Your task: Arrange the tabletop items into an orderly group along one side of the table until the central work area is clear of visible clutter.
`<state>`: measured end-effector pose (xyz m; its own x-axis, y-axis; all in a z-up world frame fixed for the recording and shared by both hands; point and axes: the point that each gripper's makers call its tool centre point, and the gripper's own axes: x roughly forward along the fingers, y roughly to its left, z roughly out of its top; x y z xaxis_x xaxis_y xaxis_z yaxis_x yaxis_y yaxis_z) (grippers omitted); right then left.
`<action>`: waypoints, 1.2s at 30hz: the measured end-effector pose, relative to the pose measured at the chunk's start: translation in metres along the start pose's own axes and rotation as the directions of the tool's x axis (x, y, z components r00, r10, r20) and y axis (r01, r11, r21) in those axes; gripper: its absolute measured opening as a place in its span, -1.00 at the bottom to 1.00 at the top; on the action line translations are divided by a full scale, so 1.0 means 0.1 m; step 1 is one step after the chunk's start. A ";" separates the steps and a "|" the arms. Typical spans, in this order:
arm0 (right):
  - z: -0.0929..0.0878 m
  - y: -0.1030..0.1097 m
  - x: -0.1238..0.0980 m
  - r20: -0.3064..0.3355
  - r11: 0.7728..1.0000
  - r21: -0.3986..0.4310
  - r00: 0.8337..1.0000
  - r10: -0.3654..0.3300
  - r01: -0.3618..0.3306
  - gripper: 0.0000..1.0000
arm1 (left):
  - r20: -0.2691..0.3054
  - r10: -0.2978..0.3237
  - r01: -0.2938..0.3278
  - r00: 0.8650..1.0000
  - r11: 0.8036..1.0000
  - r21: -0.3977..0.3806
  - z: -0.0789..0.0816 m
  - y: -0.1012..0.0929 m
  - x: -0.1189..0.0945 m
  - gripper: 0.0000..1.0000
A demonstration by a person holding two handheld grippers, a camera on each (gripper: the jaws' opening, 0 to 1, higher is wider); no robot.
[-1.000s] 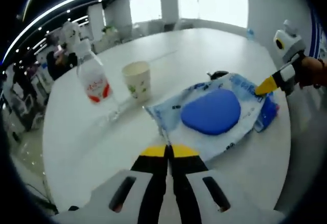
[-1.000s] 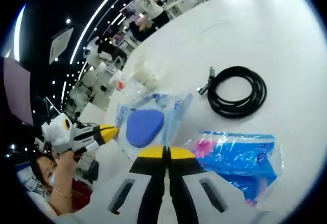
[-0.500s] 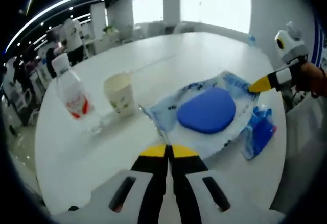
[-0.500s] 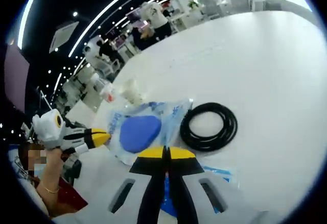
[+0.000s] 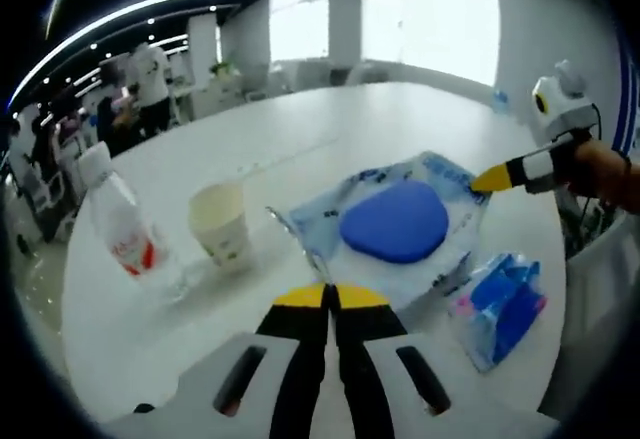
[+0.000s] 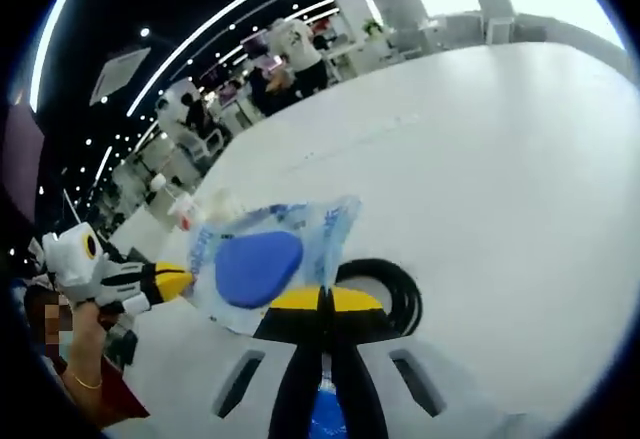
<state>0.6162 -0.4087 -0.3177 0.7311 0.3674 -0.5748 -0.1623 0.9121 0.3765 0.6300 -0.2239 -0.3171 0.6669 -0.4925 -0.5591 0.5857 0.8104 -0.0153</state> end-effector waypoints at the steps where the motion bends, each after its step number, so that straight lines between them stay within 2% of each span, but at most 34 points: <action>1: 0.01 -0.02 0.02 -0.002 1.000 -0.003 1.000 -0.003 0.003 -0.99 | 0.002 0.001 -0.001 1.000 1.000 0.000 0.01 0.00 0.02 -1.00; 11: 0.24 -0.17 0.18 0.036 0.997 -0.070 0.999 -0.021 0.024 -0.99 | 0.026 0.020 -0.019 0.999 0.998 -0.064 0.16 0.02 0.16 -1.00; 16: 0.34 -0.21 0.22 0.062 0.997 -0.073 0.998 -0.021 0.025 -0.99 | 0.049 0.040 -0.035 0.998 0.995 -0.092 0.25 0.05 0.20 -1.00; 21: 0.45 -0.27 0.29 0.087 0.995 -0.097 0.996 -0.023 0.032 -0.99 | 0.051 0.056 -0.050 0.997 0.992 -0.113 0.27 0.05 0.30 -1.00; 27: 0.53 -0.36 0.41 0.098 0.993 -0.107 0.995 -0.029 0.040 -0.99 | 0.068 0.103 -0.093 0.992 0.985 -0.144 0.29 0.09 0.45 -1.00; 29: 0.56 -0.39 0.46 0.101 0.994 -0.107 0.994 -0.029 0.040 -0.99 | 0.083 0.117 -0.107 0.990 0.987 -0.116 0.31 0.11 0.51 -1.00; 36: 0.64 -0.50 0.61 0.097 0.992 -0.116 0.994 -0.040 0.051 -0.99 | 0.095 0.135 -0.116 0.986 0.975 -0.190 0.35 0.17 0.68 -1.00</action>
<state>0.7115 -0.4431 -0.3252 0.7980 0.3113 -0.5160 -0.2008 0.9447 0.2594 0.7011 -0.2544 -0.3264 0.7810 -0.4062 -0.4744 0.4066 0.9073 -0.1076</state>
